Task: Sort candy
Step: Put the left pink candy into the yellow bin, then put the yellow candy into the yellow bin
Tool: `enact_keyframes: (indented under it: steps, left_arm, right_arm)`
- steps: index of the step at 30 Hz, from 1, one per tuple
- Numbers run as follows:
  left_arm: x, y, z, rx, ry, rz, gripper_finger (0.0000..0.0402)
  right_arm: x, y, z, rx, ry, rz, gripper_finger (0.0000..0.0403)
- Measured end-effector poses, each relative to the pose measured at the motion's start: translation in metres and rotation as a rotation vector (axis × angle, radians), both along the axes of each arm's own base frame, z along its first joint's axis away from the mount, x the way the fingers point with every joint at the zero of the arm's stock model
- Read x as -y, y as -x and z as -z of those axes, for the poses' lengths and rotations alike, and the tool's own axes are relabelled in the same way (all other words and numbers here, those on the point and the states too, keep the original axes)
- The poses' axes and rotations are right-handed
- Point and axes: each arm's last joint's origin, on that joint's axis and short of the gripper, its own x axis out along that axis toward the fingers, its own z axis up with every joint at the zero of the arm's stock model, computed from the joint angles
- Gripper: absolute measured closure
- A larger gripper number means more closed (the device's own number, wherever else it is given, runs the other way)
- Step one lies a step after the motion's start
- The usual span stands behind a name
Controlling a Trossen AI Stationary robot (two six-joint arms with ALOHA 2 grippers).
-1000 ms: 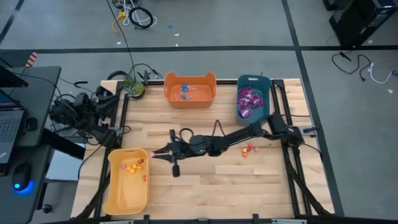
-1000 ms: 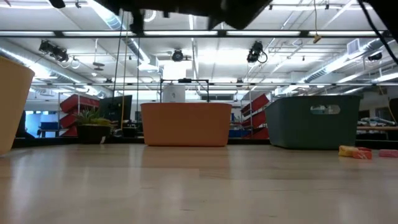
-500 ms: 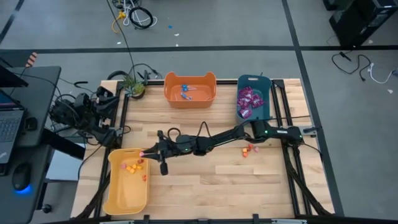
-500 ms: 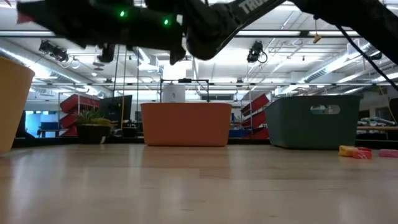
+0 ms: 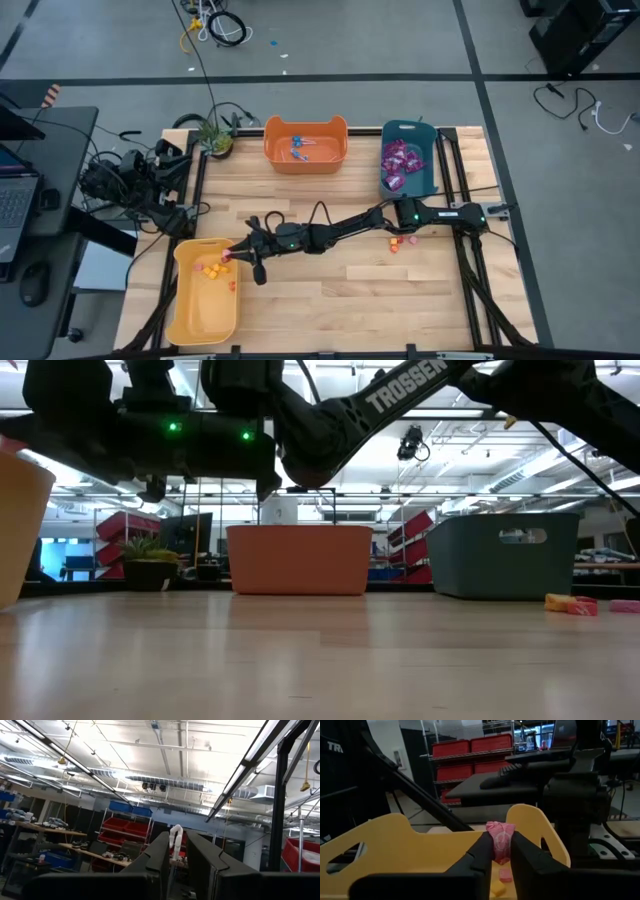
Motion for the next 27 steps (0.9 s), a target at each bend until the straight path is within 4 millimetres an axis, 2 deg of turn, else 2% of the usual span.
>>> enact_keyframes:
  steps: [9, 15, 21, 27]
  left_arm:
    - [0.000, 0.000, 0.000, 0.000, 0.000, -0.001, 0.0335]
    - [0.000, 0.000, 0.000, -0.002, -0.001, -0.001, 0.0335]
    - [0.000, 0.000, 0.000, -0.004, -0.002, -0.001, 0.0335]
    - [0.001, -0.001, 0.002, -0.019, -0.006, 0.000, 0.0335]
  right_arm:
    - [0.000, 0.000, 0.004, -0.041, -0.015, 0.000, 0.0295]
    - [0.000, 0.000, 0.003, -0.047, -0.012, -0.010, 0.0278]
    - [0.001, 0.003, -0.016, -0.085, -0.005, -0.063, 0.0279]
    - [-0.004, 0.018, -0.039, -0.370, 0.007, -0.151, 0.0279]
